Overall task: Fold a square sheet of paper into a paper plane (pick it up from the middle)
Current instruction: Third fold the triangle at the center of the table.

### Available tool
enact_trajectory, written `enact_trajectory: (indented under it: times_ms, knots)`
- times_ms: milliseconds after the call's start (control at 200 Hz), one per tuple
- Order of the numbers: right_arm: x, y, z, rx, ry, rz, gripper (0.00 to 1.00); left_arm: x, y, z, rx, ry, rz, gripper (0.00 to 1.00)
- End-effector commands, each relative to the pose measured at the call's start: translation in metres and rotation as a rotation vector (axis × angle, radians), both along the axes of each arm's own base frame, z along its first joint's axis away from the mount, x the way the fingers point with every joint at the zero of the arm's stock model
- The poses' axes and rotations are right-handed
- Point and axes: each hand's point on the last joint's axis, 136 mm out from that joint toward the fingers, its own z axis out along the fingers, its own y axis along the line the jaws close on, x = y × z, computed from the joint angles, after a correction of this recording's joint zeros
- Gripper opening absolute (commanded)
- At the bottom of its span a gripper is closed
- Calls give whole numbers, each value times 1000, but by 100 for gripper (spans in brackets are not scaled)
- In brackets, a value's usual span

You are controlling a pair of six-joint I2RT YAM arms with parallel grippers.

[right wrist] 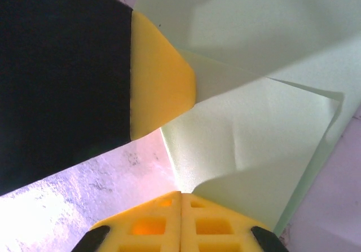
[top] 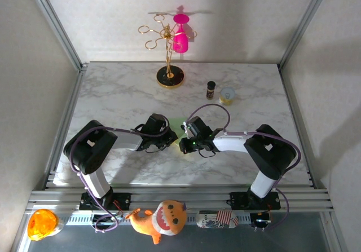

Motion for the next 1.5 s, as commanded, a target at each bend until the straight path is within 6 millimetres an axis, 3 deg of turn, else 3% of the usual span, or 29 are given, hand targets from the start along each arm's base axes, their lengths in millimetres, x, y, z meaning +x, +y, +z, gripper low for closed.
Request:
enact_trajectory:
  times_ms: [0, 396, 616, 736, 886, 1021, 1277, 1492]
  knots:
    - [2, -9, -10, -58, 25, -31, 8, -11, 13, -25, 96, 61, 6, 9]
    - [-13, -21, 0, -47, 46, -15, 9, -13, 17, -31, 132, 79, 9, 9]
    - [-22, -34, -18, -90, 84, -25, 9, -8, 12, -25, 120, 60, -4, 9]
    - [-24, -37, -24, -108, 96, -32, 9, 3, 3, -9, 88, 11, -24, 10]
    - [-23, -42, -26, -134, 95, -47, 9, 17, -13, 32, 24, -112, -70, 15]
    - [-21, -45, -29, -150, 104, -60, 9, 14, -14, 52, 31, -186, -90, 16]
    - [-24, -45, -32, -164, 125, -56, 9, -17, -19, 34, 51, -144, -136, 8]
    - [-25, -47, -35, -178, 134, -58, 8, -25, -21, 21, 62, -115, -161, 5]
